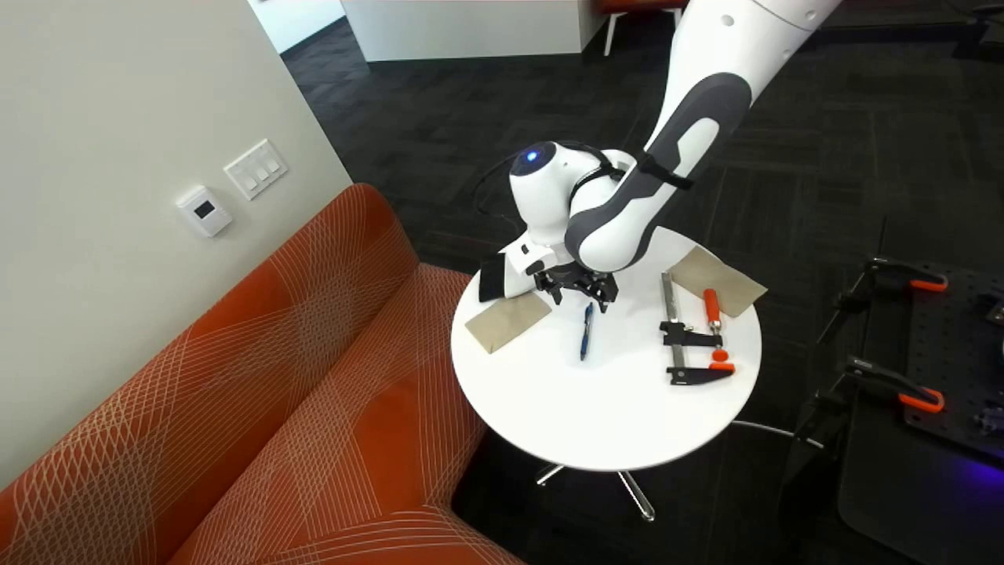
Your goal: Take the pen from the table and put it in the white cup
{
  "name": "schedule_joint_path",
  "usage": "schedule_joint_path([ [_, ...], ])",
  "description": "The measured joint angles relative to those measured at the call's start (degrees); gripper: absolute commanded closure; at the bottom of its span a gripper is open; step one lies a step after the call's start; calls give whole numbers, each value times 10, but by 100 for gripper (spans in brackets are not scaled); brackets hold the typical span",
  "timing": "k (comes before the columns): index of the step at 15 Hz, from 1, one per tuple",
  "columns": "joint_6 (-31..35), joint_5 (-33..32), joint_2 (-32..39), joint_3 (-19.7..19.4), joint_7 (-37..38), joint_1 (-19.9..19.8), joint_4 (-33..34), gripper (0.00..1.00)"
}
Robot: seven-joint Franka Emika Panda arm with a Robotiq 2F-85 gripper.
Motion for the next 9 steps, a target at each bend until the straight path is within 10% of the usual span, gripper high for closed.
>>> schedule_joint_path([
  [9, 129, -3, 44, 2, -23, 0, -6, 0],
])
